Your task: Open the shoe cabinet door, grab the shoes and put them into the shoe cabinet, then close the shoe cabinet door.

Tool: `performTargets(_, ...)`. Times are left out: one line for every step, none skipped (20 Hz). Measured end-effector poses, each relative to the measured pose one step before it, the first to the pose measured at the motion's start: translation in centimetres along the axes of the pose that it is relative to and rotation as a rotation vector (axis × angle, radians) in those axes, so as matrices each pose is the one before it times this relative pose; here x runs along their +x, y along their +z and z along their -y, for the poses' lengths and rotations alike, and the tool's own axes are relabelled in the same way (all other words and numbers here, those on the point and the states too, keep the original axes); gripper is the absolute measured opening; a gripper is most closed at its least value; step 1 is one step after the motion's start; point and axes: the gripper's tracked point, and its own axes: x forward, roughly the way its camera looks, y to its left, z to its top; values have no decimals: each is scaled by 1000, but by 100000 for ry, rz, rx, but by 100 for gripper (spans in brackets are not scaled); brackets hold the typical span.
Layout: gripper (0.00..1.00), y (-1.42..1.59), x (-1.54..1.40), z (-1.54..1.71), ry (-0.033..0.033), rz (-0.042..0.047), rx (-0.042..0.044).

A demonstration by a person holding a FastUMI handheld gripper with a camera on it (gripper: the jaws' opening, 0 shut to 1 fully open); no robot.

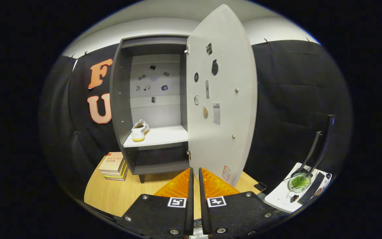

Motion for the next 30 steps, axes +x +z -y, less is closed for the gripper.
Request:
performTargets(9, -1400, 435, -1036, 2117, -2398, -770)
performTargets(9, -1248, 473, -835, 1858, -2406, -613)
performTargets(9, -1395, 575, -778, 2027, -2886, -398)
performTargets(9, -1408, 528, -434, 1249, -3186, 29)
performTargets(9, -1360, 773, -1001, 2077, -3136, 259)
performTargets(11, -1202, 748, -866, 2348, -2653, 207)
performTargets(12, -1271, 928, -432, 1307, -2421, -432)
performTargets(12, -1399, 938, -401, 1478, -2886, -810)
performTargets(12, -1509, 865, -398, 1387, -3184, -706)
performTargets(12, -1394, 1024, -379, 1570, -3447, -325)
performTargets(12, -1356, 1134, -495, 1824, -3245, -12)
performTargets(12, -1060, 986, -251, 1798, -3185, -56)
performTargets(13, -1196, 1118, -235, 1751, -3067, -177)
performTargets(15, -1070, 1196, -271, 1477, -2988, -506)
performTargets(15, -947, 1402, -343, 1366, -2653, -1035)
performTargets(18, -925, 1353, -258, 1315, -3104, -868)
performTargets(18, -821, 1457, -279, 1278, -2827, -827)
performTargets(18, -488, 1358, -213, 1223, -2265, -647)
performTargets(18, -591, 1157, -83, 983, -2284, -473)
performTargets(18, -358, 1139, 97, 379, -1789, -337)
performTargets(18, -299, 1181, -67, 562, -1791, -169)
performTargets(18, -41, 978, 75, 213, -1199, -103)
performTargets(18, 10, 1116, 19, 72, -1221, -156)
performTargets(18, 204, 864, 31, -176, -144, 235)
performTargets(19, 104, 910, 16, 427, -651, 461)
performTargets(19, -112, 809, -3, 393, -1161, 435)
performTargets(19, -160, 797, 99, 173, -1265, 345)
performTargets(20, 88, 806, 92, 217, -650, 408)
performTargets(20, 21, 805, -81, 443, -610, 439)
performTargets(20, 166, 754, -234, 675, -169, 813)
